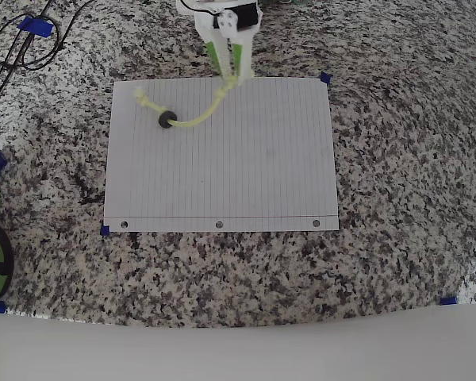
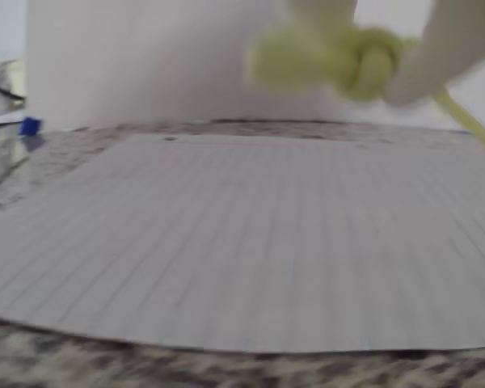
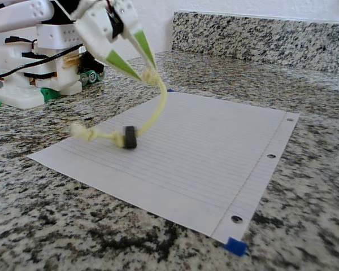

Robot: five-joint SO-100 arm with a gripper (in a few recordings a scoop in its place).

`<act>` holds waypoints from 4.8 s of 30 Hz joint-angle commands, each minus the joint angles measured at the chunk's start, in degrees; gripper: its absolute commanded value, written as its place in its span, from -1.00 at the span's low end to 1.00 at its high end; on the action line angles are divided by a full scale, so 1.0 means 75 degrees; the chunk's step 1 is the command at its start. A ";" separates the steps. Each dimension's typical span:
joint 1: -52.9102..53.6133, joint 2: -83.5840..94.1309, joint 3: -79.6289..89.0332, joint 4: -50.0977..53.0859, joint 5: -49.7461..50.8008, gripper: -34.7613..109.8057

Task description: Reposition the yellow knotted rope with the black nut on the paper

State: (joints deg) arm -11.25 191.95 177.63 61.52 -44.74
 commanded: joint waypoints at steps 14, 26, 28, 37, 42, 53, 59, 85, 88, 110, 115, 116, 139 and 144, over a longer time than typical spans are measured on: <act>-0.1242 -0.0059 0.0504 -0.0516 0.0492 -0.27; -0.0973 -0.0012 0.0469 -0.0340 0.0457 0.42; -0.0680 -0.0047 0.0445 -0.0539 0.0352 0.36; 0.1922 -0.0844 0.0105 -0.1781 -0.0996 0.18; 0.3188 -0.1711 -0.0316 -0.1875 -0.1512 0.17; 0.4301 -0.3902 -0.1137 -0.1641 -0.2250 0.12; 0.4137 -0.4652 -0.1160 -0.2543 -0.2402 0.10; 0.4148 -0.6492 -0.1559 -0.4723 -0.2930 -0.15; 0.4324 -0.6703 -0.1652 -0.4887 -0.3035 -0.15; 0.4066 -0.7359 -0.1687 -0.5238 -0.3141 0.00; 0.4055 -0.7547 -0.1723 -0.5355 -0.3152 -0.01; 0.4055 -0.7582 -0.1734 -0.5391 -0.3164 -0.01; 0.4172 -0.7512 -0.1934 -0.5355 -0.3305 -0.52; 0.4301 -0.6750 -0.2133 -0.5051 -0.3340 -0.52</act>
State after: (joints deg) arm 20.21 137.11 164.53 22.85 -69.08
